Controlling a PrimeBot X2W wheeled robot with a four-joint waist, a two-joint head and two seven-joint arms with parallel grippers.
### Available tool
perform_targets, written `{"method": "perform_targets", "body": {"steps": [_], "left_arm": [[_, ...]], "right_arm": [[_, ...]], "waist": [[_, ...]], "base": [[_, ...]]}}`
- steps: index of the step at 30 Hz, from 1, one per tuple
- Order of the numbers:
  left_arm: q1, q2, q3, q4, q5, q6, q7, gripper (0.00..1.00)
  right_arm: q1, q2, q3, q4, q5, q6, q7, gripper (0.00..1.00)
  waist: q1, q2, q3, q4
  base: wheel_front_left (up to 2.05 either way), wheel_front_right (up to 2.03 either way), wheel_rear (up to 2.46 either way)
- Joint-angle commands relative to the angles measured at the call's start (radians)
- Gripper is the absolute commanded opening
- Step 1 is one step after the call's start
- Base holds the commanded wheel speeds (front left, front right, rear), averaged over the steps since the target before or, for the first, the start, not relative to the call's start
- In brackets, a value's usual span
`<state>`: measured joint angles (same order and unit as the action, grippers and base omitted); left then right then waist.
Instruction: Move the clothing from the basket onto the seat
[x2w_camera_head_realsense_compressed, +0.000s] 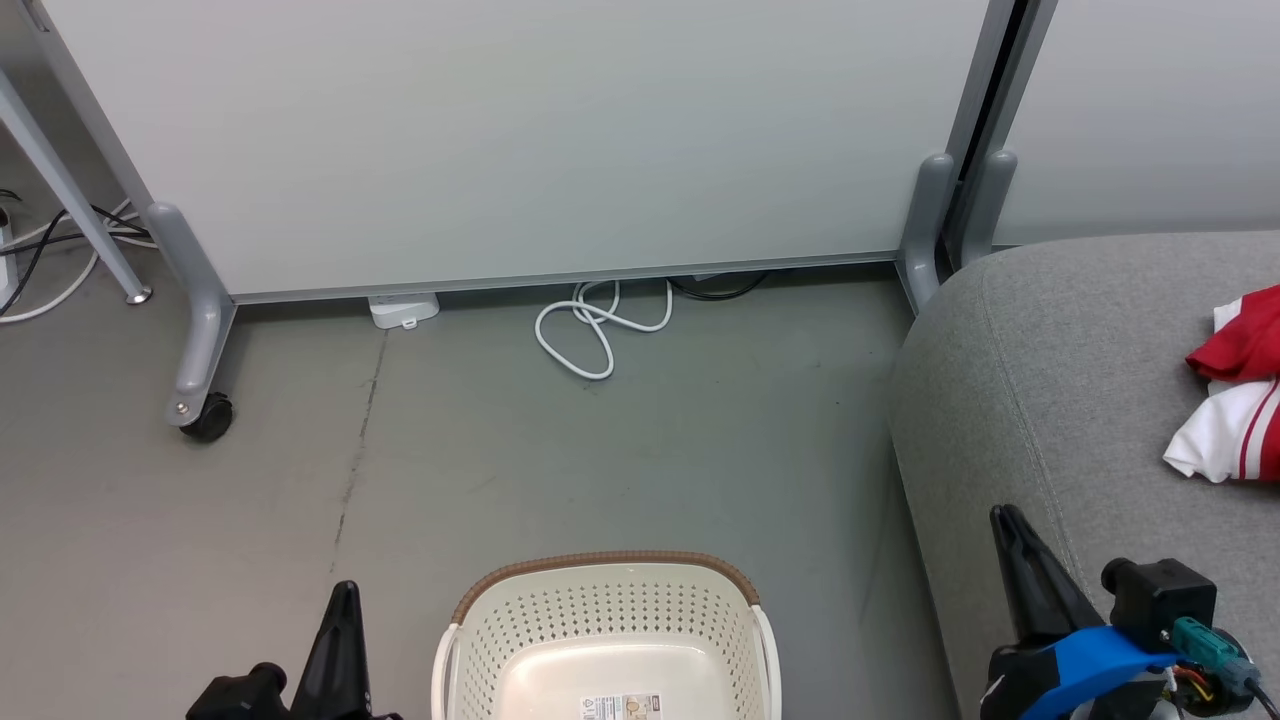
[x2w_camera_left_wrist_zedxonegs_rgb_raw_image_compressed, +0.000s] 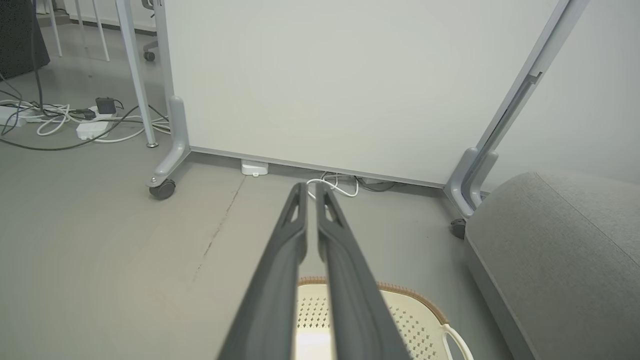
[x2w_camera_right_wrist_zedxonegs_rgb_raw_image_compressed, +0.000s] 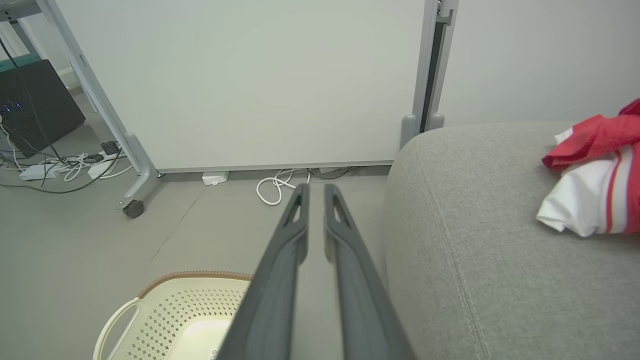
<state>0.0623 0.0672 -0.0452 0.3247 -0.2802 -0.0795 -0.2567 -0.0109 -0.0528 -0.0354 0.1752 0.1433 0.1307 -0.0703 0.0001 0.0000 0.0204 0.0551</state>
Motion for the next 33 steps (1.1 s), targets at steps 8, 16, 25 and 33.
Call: {"method": "perform_targets", "body": {"steps": [8, 16, 25, 33], "left_arm": [[-0.022, -0.002, 0.021, -0.003, -0.139, -0.006, 0.043, 0.0], [-0.039, -0.003, 0.035, -0.014, -0.274, -0.011, 0.078, 0.0], [-0.055, -0.005, 0.05, -0.024, -0.396, -0.016, 0.111, 0.0], [-0.07, -0.006, 0.062, -0.031, -0.507, -0.02, 0.142, 0.0]], "right_arm": [[-0.015, 0.0, -0.014, 0.013, 0.153, 0.0, 0.024, 0.0], [-0.023, 0.0, -0.019, 0.016, 0.302, 0.0, 0.04, 0.0], [-0.033, 0.001, -0.025, 0.021, 0.437, 0.0, 0.056, 0.0], [-0.042, 0.001, -0.031, 0.026, 0.56, 0.0, 0.071, 0.0]], "waist": [[0.0, 0.0, -0.001, -0.003], [0.0, 0.0, -0.002, -0.007], [0.0, 0.0, -0.003, -0.01], [0.0, 0.0, -0.004, -0.014]], "base": [[0.0, 0.0, 0.0], [0.0, 0.0, 0.0], [0.0, 0.0, 0.0], [0.0, 0.0, 0.0]]}}
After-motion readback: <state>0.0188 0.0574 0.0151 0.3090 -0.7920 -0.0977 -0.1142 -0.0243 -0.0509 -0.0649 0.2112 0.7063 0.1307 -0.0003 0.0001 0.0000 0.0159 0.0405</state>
